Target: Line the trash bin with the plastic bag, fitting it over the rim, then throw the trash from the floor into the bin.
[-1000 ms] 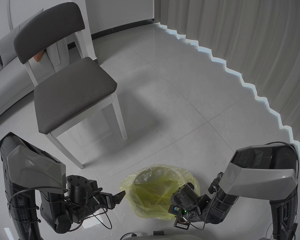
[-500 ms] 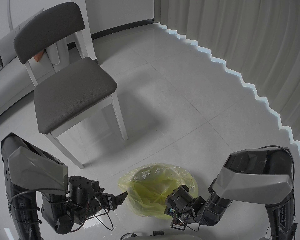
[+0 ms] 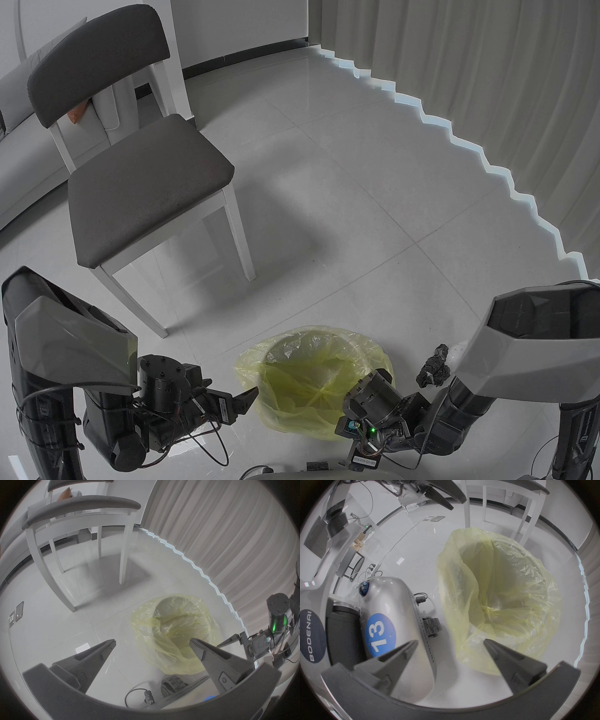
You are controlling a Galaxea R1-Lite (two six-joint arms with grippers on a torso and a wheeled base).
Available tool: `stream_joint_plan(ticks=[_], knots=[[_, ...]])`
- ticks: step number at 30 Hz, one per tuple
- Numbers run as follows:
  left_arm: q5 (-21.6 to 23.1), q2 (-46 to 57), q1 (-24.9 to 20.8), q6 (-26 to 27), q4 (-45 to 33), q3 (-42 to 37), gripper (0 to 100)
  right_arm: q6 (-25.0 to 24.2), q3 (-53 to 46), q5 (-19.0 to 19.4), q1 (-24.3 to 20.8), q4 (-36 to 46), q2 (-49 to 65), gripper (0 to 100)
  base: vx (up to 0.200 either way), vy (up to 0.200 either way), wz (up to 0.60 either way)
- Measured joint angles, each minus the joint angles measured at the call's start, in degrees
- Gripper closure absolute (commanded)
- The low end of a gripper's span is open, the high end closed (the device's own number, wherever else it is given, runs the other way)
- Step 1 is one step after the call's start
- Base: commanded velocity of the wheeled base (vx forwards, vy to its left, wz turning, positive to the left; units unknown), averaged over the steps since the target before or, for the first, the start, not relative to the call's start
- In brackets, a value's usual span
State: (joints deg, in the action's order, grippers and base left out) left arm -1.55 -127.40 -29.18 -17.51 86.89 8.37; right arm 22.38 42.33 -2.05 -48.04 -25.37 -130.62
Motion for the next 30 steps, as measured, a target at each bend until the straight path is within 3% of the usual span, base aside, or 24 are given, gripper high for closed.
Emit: stream_joint_plan(ticks=[17, 27, 28, 30], knots=[[-0.1, -4.4, -4.7, -0.3, -1.3, 0.7, 0, -0.3, -7.7, 1.1, -1.1, -0.2, 10.9, 0, 0.000, 0.000, 0.00], [-0.2, -7.6, -5.9, -0.3, -4.6, 6.0, 0, -1.0, -11.3, 1.1, 2.0, 0.2, 20.3, 0, 0.000, 0.000, 0.00], [-0.2, -7.7, -5.9, -0.3, -5.1, 6.6, 100, -1.0, -11.8, 1.1, 2.6, 0.2, 21.1, 0, 0.000, 0.000, 0.00], [-0.2, -7.9, -5.9, -0.3, -5.7, 7.5, 100, -1.0, -12.6, 1.1, 3.4, 0.2, 22.4, 0, 0.000, 0.000, 0.00]])
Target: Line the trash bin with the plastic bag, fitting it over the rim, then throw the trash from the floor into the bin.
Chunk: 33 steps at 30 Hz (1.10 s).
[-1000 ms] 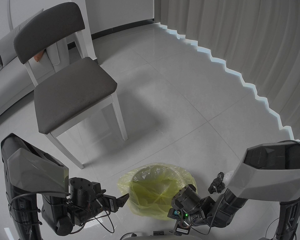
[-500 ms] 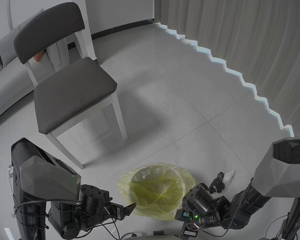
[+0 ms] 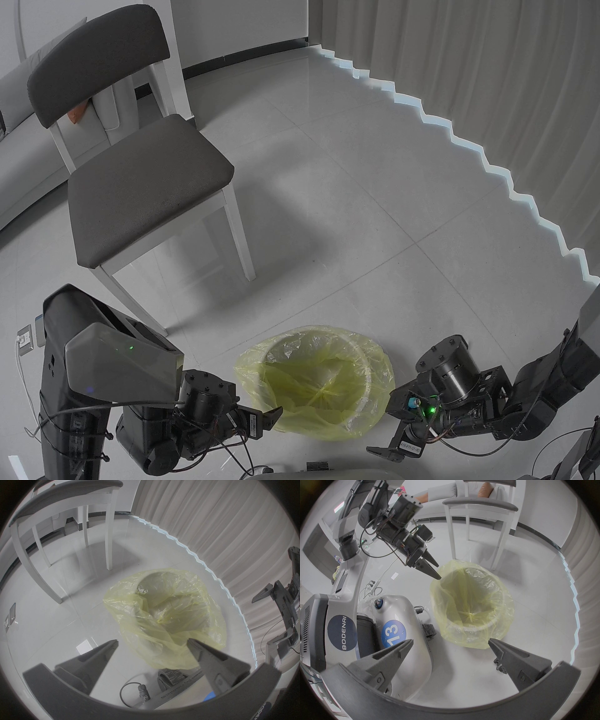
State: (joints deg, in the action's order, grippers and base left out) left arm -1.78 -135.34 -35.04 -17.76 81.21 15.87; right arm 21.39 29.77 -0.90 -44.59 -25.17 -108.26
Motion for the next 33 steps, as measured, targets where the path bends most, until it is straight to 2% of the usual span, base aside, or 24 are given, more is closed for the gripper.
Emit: stream_joint_plan(ticks=[6, 16, 24, 33], knots=[[0.1, -0.5, 0.0, 0.0, -0.7, 1.0, 100, 0.0, -1.1, 0.0, 1.2, 0.0, 2.9, 0, 0.000, 0.000, 0.00], [0.2, -0.6, -0.2, 0.4, 0.0, -2.1, 100, 0.1, -0.9, 0.0, 1.9, 0.0, 4.5, 0, 0.000, 0.000, 0.00], [0.7, -2.2, -0.2, 4.2, 0.2, -4.2, 100, 0.2, 0.3, 0.0, 2.9, 0.0, 4.3, 0, 0.000, 0.000, 0.00], [0.7, -6.1, -1.5, 6.3, -1.2, 0.2, 100, 0.2, 4.0, 1.4, 7.4, 0.2, 0.8, 0, 0.000, 0.000, 0.00]])
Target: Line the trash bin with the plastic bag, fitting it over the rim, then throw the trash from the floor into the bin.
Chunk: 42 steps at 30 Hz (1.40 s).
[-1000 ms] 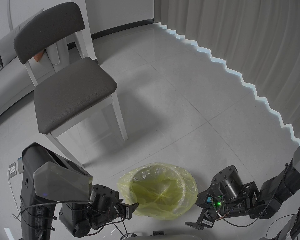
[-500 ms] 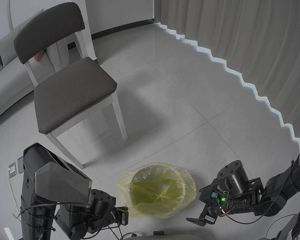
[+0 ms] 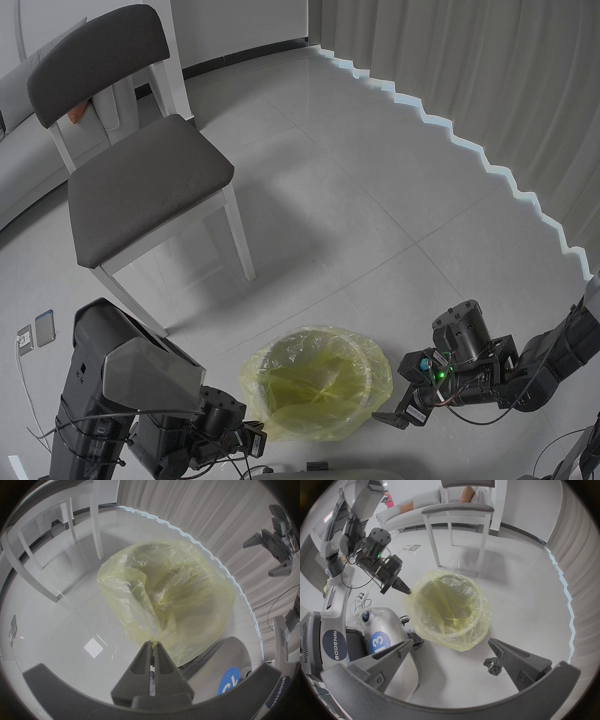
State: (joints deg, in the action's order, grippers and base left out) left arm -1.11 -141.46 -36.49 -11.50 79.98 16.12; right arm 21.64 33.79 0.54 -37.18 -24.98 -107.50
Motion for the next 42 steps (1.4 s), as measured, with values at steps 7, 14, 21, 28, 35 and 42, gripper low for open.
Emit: stream_joint_plan(ticks=[7, 14, 21, 28, 35, 42], knots=[[0.0, -1.3, 0.0, 1.4, -6.6, 4.5, 100, 0.6, 2.7, 2.0, 4.4, 0.9, -3.3, 0, 0.000, 0.000, 0.00], [0.0, -0.7, 0.4, 2.4, -18.2, 13.5, 100, 2.2, 5.3, 4.0, 8.8, 4.2, -5.4, 0, 0.000, 0.000, 0.00], [0.0, -0.2, 0.7, 1.5, -22.8, 21.2, 100, 3.8, 6.3, 5.6, 13.0, 4.8, -7.3, 0, 0.000, 0.000, 0.00], [0.0, -0.5, 1.0, -0.1, -23.6, 24.3, 100, 4.3, 6.8, 6.5, 15.1, 4.3, -9.2, 0, 0.000, 0.000, 0.00], [0.0, 0.2, 2.1, -0.2, -23.3, 21.8, 100, 4.4, 7.1, 6.6, 15.4, 4.3, -10.3, 0, 0.000, 0.000, 0.00], [0.0, 2.2, 3.3, -1.2, -22.5, 17.3, 0, 4.3, 7.8, 7.0, 14.6, 4.2, -10.5, 0, 0.000, 0.000, 0.00]])
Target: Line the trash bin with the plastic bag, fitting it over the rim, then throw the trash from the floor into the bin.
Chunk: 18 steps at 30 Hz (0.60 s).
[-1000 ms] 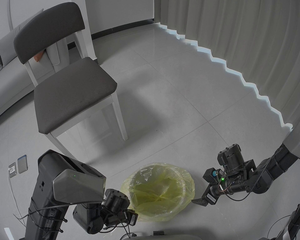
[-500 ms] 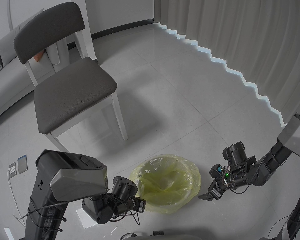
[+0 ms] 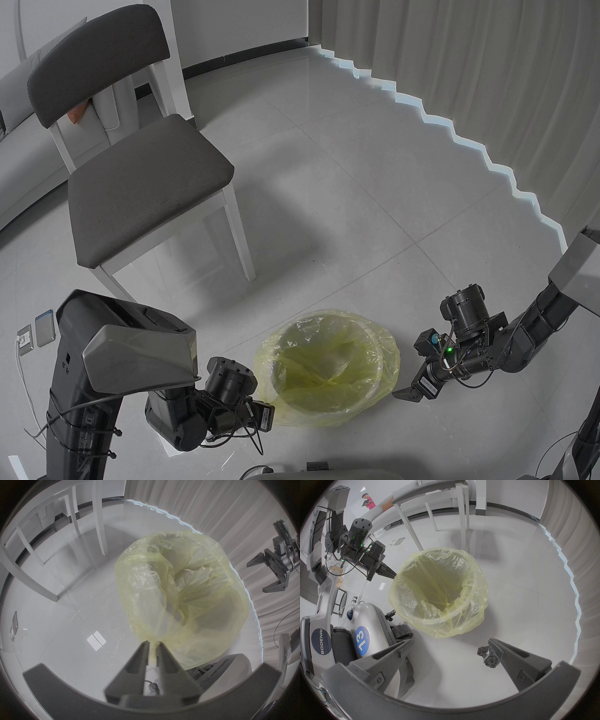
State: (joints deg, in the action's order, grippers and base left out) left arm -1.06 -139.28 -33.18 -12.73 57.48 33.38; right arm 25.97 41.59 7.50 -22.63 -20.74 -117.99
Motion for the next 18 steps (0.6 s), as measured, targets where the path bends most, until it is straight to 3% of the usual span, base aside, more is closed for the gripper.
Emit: stream_joint_plan(ticks=[12, 18], knots=[[0.0, 1.6, 1.3, -0.3, 1.2, -2.1, 0, -0.5, 3.2, 0.0, -6.9, 0.0, -2.6, 0, 0.000, 0.000, 0.00], [-0.1, 3.1, 2.5, -0.2, 5.7, -5.5, 0, -0.5, 7.0, -0.2, -9.9, 0.2, -6.4, 0, 0.000, 0.000, 0.00]])
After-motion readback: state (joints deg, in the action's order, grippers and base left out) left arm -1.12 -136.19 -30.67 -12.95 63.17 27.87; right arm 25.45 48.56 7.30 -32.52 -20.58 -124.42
